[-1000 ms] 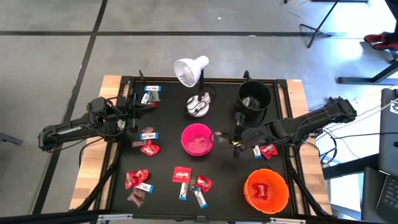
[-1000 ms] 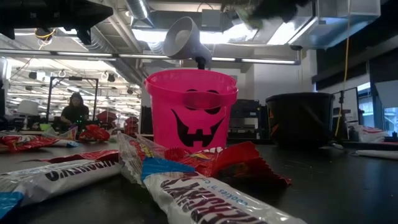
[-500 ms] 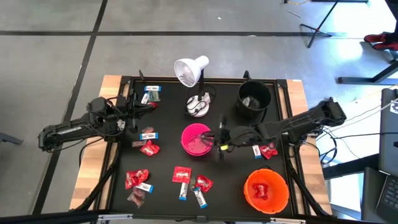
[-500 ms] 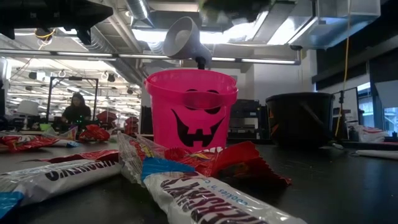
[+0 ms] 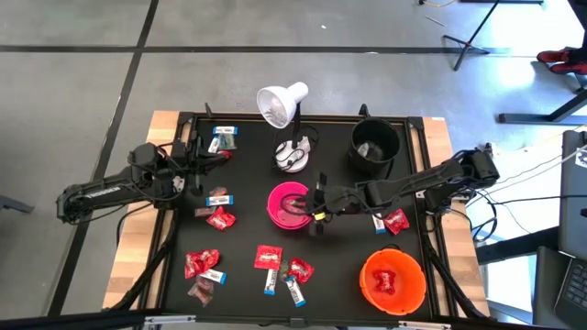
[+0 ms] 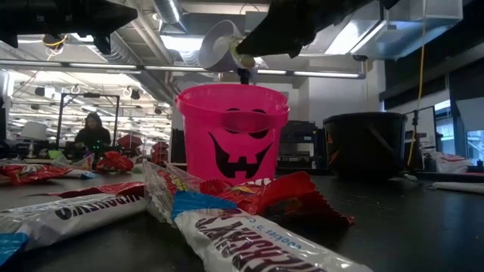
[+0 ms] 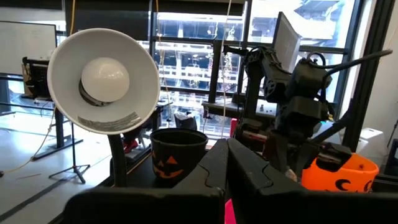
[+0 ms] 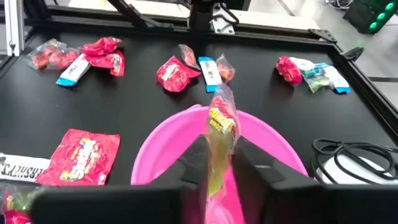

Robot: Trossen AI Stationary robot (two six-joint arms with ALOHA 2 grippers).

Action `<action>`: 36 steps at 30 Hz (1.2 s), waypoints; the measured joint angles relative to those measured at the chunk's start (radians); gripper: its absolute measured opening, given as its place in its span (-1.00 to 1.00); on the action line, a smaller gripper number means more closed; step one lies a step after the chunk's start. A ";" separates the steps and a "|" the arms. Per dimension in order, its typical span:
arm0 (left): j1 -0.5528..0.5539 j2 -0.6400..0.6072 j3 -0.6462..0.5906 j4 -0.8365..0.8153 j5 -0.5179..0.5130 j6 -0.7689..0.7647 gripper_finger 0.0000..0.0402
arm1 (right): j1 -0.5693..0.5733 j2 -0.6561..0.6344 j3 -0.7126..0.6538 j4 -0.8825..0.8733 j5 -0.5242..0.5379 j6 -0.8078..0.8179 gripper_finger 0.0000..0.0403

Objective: Sort candy
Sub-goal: Put the green candy into the pink bucket, then put the white chocolate bar into the black bucket

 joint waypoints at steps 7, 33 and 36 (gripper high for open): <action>0.000 0.000 0.000 0.000 0.000 0.000 -0.99 | 0.000 -0.002 0.022 -0.041 0.013 0.002 -0.02; 0.000 0.000 0.000 0.000 0.000 0.000 -0.99 | 0.164 -0.018 0.453 -1.584 0.064 0.656 0.31; 0.000 0.000 0.000 0.000 0.000 0.000 -0.99 | 0.181 -0.037 0.386 -1.566 -0.003 0.696 0.31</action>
